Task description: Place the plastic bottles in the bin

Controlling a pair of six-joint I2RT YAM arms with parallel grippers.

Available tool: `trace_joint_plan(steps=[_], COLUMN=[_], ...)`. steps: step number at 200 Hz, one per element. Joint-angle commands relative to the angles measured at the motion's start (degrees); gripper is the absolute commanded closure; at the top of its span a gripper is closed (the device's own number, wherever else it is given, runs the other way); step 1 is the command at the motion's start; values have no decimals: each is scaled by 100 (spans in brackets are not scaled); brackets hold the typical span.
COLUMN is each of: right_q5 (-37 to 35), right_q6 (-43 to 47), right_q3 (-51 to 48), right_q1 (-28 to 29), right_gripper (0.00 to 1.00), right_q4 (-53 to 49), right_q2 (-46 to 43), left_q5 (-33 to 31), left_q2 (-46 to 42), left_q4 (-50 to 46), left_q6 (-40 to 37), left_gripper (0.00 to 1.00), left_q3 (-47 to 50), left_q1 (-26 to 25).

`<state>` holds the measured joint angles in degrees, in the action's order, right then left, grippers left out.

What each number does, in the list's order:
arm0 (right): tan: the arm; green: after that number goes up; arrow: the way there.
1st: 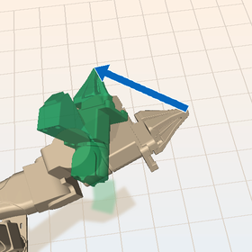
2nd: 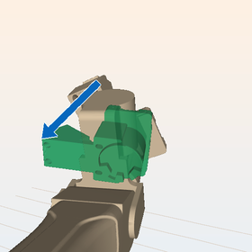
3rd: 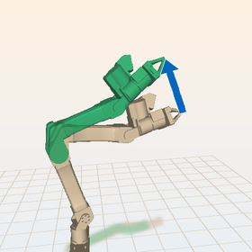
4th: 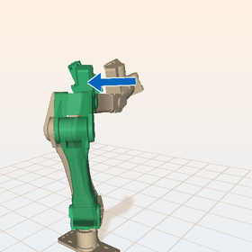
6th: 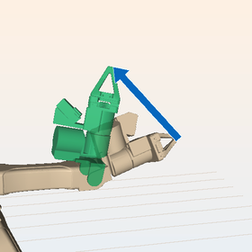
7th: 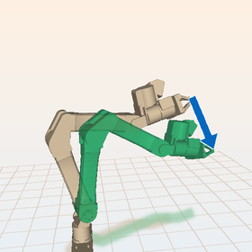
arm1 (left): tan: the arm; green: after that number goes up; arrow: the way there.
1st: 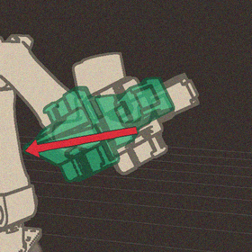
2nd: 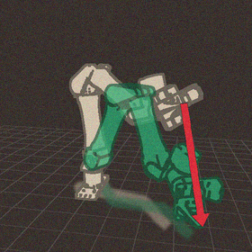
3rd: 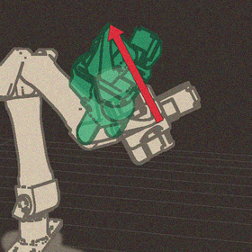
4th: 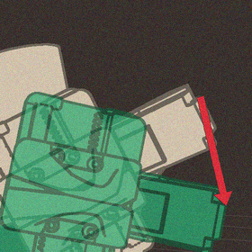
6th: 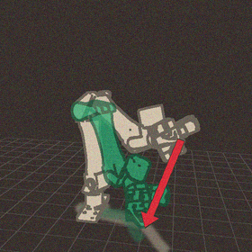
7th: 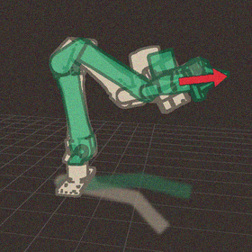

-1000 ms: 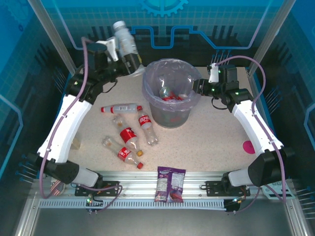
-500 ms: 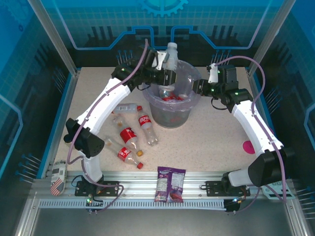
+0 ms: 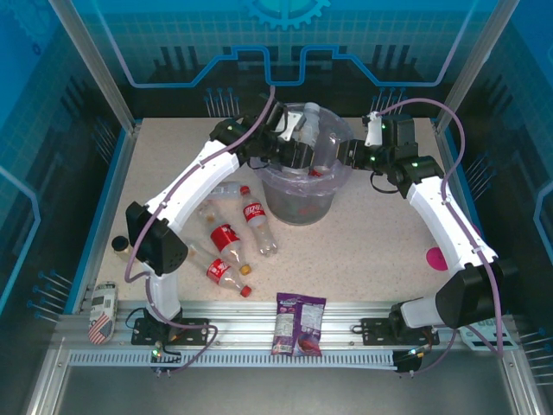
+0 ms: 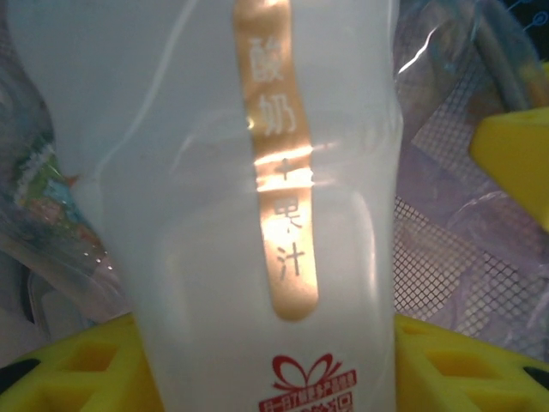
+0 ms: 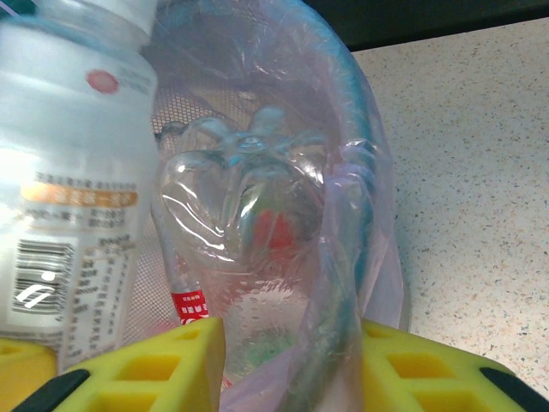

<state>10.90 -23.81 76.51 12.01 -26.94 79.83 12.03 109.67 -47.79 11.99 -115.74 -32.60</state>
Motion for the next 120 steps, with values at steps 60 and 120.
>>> trace_joint_plan(steps=[60,120], right_q5=[-17,-26], right_q6=[-2,-8], right_q3=[39,30], right_q1=[117,109], right_gripper=[60,60], right_q4=[49,40], right_q2=[-174,-205], left_q5=[387,385], left_q2=[55,13], left_q4=[129,147], left_q6=[-90,-106], left_gripper=[33,22], left_q3=[127,132], left_q1=[-56,-58])
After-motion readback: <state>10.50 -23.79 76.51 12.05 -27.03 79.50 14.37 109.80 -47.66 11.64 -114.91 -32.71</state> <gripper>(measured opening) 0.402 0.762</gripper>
